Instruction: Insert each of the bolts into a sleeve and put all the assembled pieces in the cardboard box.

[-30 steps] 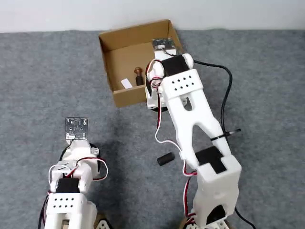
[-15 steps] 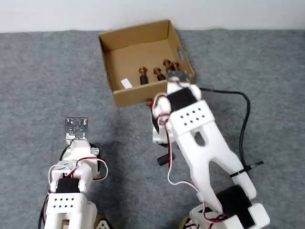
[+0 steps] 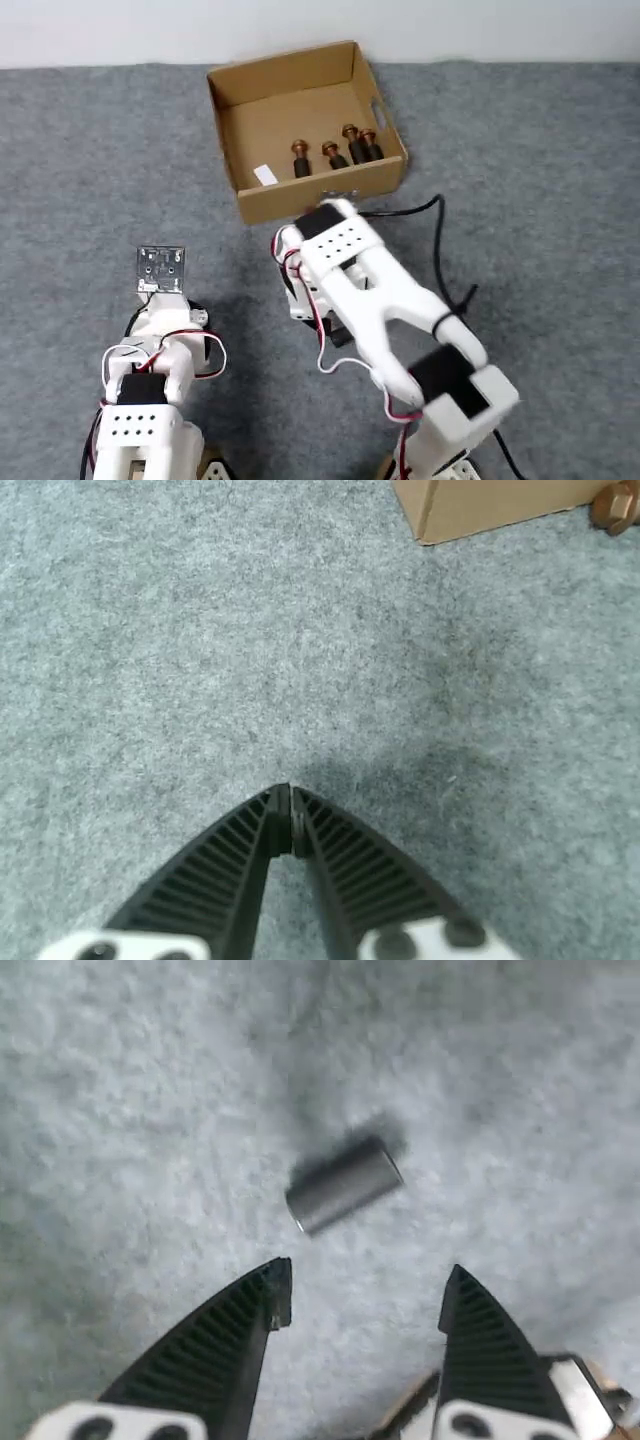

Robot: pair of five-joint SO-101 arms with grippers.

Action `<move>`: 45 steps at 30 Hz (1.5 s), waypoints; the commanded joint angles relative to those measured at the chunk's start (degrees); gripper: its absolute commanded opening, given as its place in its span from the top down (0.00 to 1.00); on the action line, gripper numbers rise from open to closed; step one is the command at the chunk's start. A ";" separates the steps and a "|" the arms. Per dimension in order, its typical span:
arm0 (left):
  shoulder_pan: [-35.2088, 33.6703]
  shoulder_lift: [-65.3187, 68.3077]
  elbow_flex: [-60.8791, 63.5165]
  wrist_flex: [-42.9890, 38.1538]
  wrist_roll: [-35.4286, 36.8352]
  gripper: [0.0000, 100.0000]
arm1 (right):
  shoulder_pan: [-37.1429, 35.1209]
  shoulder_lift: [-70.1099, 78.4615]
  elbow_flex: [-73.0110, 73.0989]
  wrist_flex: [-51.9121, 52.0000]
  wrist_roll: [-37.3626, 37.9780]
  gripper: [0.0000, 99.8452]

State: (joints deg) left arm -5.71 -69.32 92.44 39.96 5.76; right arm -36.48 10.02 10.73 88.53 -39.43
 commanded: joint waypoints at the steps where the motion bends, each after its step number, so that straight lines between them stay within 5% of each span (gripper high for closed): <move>1: -0.09 -0.70 -0.57 -1.41 -0.26 0.99 | -0.22 2.33 -0.35 -3.91 -0.62 0.77; 23: -0.09 -0.70 -0.57 -1.41 -0.26 0.99 | 5.41 12.09 -0.35 -12.88 -0.70 0.77; 29: -0.09 -0.70 -0.57 -1.41 -0.26 0.99 | 4.44 12.09 -2.20 -12.70 -0.62 0.99; 35: -0.09 -0.70 -0.57 -1.41 -0.26 0.99 | 4.88 12.00 -6.86 -11.74 -0.09 0.99; 45: -0.09 -0.70 -0.57 -1.41 -0.26 0.99 | 14.64 12.62 -16.70 -15.96 19.69 0.99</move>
State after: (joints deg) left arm -5.71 -69.32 92.44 39.96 5.76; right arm -25.05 23.38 -1.85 75.16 -27.82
